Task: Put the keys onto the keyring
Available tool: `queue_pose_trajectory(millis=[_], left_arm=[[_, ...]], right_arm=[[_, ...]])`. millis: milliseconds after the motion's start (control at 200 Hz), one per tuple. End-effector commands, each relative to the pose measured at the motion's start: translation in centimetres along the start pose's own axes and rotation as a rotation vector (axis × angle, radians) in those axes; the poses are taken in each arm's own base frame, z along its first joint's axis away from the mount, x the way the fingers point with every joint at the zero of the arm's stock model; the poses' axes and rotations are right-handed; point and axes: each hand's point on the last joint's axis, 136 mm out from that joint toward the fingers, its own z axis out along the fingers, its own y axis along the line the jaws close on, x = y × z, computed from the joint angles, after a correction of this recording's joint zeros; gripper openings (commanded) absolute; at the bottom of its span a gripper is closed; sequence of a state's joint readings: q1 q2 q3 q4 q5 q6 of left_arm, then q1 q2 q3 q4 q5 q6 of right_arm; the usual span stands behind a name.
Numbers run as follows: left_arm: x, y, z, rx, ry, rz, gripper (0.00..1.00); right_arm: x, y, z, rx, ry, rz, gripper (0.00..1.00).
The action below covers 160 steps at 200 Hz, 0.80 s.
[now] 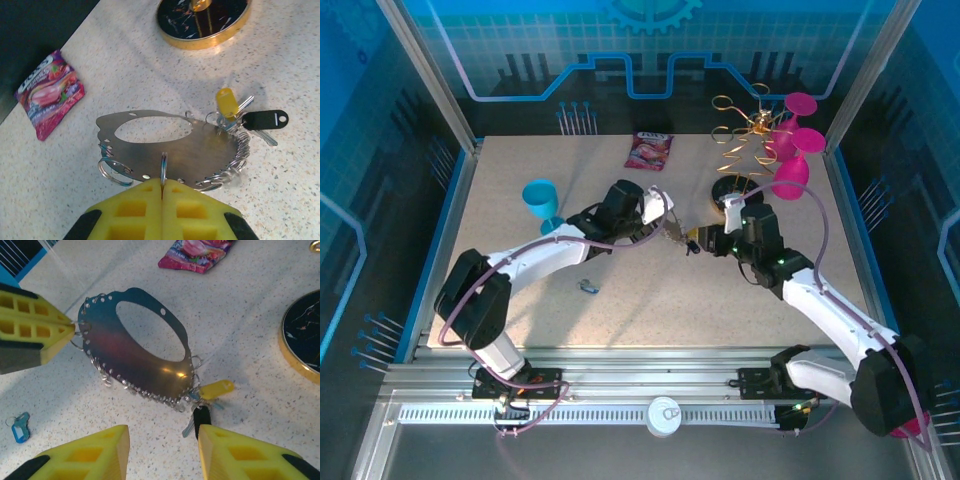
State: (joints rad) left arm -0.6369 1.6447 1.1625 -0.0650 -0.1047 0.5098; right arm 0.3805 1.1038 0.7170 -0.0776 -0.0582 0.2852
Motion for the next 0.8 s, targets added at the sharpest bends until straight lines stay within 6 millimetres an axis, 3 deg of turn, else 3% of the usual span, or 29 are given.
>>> queue_pose_trajectory(millis=[0,265,435,625,690,796], left_arm=[[-3.9,0.6,-2.6,0.073,-0.154,0.112,0.00],[-6.1,1.0,-4.6,0.236,-0.263,-0.007,0.00],[-6.0,-0.6,-5.4,0.319,-0.273,0.101,0.00],[-6.7,-0.2,-6.6,0.285,-0.311,0.244,0.00],[-7.4,-0.2,-7.4,0.274,-0.345,0.313,0.00],[-6.7,-1.2,-7.7,0.264,-0.325,0.508,0.00]], right_arm=[[-2.2,1.2,-1.3,-0.068,-0.089,-0.057,0.43],[-4.2,2.5,-3.5,-0.109,-0.148,-0.097,0.45],[-5.6,3.9,-4.0,-0.164,-0.156,-0.211,0.46],[-7.0,5.1,-3.7,-0.212,-0.192,-0.342,0.46],[-7.2,6.4,-3.7,-0.272,-0.207,-0.403,0.46],[-6.2,9.1,-3.7,-0.376,-0.246,-0.590,0.44]])
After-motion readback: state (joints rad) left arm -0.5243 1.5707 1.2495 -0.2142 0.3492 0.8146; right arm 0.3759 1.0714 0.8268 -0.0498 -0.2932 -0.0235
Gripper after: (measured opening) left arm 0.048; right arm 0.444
